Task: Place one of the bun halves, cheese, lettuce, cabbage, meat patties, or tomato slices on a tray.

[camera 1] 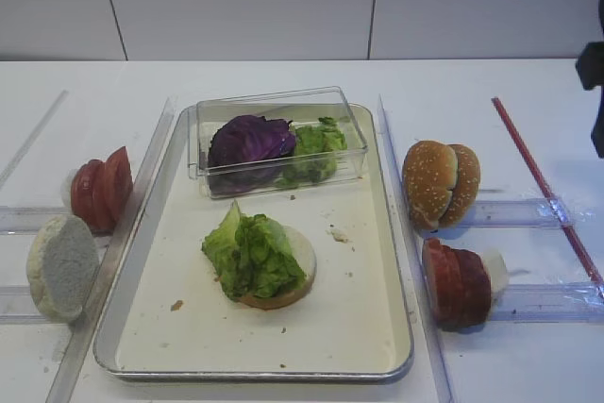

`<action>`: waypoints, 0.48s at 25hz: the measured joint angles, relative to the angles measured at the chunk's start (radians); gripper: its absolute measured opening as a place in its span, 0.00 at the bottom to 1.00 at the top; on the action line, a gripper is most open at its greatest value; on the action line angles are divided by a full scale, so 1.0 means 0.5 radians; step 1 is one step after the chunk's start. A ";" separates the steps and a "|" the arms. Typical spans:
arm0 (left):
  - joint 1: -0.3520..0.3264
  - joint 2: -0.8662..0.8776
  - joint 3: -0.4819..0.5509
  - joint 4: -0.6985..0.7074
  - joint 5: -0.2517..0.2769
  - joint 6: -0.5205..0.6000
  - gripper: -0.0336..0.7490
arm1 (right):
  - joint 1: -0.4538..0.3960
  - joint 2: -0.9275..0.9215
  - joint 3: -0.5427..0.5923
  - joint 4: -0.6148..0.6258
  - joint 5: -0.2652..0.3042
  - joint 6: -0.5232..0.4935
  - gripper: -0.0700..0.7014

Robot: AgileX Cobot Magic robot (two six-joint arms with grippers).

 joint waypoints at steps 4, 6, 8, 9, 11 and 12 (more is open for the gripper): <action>0.000 0.000 0.000 0.000 0.000 0.000 0.48 | -0.003 -0.220 0.179 0.000 0.001 -0.074 0.81; 0.000 0.000 0.000 0.000 0.000 0.000 0.48 | -0.003 -0.332 0.272 0.000 0.005 -0.105 0.81; 0.000 0.000 0.000 0.000 0.000 0.000 0.48 | -0.003 -0.446 0.351 -0.001 0.006 -0.118 0.81; 0.000 0.000 0.000 0.000 0.000 0.000 0.48 | -0.003 -0.513 0.397 -0.001 0.006 -0.120 0.81; 0.000 0.000 0.000 0.000 0.000 0.000 0.48 | -0.003 -0.646 0.479 -0.001 0.009 -0.144 0.81; 0.000 0.000 0.000 0.000 0.000 0.000 0.48 | -0.003 -0.704 0.522 -0.001 0.009 -0.164 0.81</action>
